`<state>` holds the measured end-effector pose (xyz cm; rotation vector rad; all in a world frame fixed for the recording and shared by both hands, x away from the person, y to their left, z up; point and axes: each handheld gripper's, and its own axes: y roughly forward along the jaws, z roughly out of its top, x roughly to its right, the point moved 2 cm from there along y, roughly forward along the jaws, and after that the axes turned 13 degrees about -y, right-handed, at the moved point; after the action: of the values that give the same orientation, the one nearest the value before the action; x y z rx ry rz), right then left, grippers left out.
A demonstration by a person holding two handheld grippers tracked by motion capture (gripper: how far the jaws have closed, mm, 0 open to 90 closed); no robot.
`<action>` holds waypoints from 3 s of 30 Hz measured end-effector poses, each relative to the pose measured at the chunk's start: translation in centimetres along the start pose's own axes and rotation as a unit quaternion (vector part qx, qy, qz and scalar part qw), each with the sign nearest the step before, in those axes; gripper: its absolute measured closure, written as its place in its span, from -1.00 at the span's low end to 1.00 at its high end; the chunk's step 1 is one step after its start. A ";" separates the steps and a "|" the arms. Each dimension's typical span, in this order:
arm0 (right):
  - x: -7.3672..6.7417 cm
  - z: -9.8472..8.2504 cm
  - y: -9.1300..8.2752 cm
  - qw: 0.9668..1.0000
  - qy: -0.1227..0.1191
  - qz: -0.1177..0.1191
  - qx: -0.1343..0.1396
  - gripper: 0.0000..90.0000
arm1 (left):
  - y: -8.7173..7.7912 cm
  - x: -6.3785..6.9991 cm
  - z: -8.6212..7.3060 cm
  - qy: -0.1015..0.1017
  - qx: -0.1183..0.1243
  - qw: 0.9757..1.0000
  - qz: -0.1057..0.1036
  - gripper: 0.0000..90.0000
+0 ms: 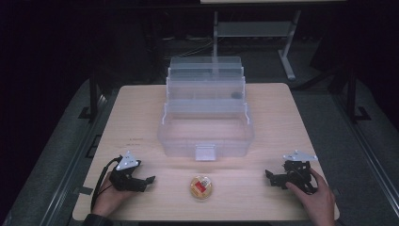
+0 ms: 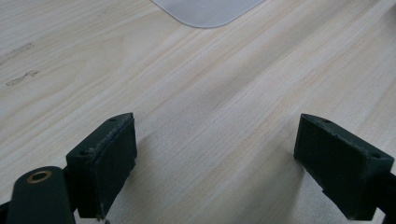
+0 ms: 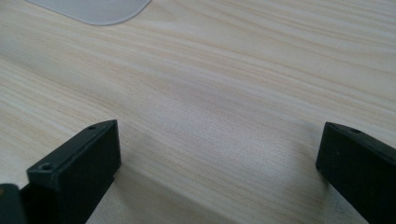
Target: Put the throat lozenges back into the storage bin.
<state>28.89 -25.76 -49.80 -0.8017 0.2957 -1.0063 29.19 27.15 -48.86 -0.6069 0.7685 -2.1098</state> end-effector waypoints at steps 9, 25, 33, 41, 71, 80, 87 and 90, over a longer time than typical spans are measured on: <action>0.0 0.0 0.0 1.000 0.000 0.000 0.000 -1.00 | 0.0 0.0 0.0 0.000 0.000 1.000 0.000 -0.73; 0.0 0.0 0.0 1.000 0.000 0.000 0.000 -1.00 | -0.3 -0.1 0.5 -0.009 -0.020 1.000 -0.006 -0.71; 0.0 0.0 0.0 1.000 0.000 0.000 0.000 -1.00 | -0.6 0.1 0.9 -0.007 -0.029 1.000 -0.004 -0.70; 0.0 0.0 0.0 1.000 0.000 0.000 0.000 -1.00 | -1.0 0.2 1.2 -0.006 -0.034 0.999 -0.004 -0.70; 0.0 0.0 0.0 1.000 0.000 0.000 0.000 -1.00 | -0.9 3.1 2.7 0.025 -0.056 0.997 -0.048 -0.69; 0.0 0.0 0.0 1.000 0.000 0.000 0.000 -1.00 | -0.6 4.1 3.1 0.040 -0.064 0.995 -0.058 -0.69; 0.0 0.0 0.0 1.000 0.000 0.000 0.000 -1.00 | -0.4 5.0 3.3 0.048 -0.068 0.994 -0.070 -0.69; 0.0 0.0 0.0 1.000 0.000 0.000 0.000 -1.00 | -0.2 5.4 3.4 0.053 -0.070 0.993 -0.073 -0.69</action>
<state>28.89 -25.75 -49.80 -0.8016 0.2961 -1.0062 28.20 21.82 -45.44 -0.6476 0.9639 -2.2501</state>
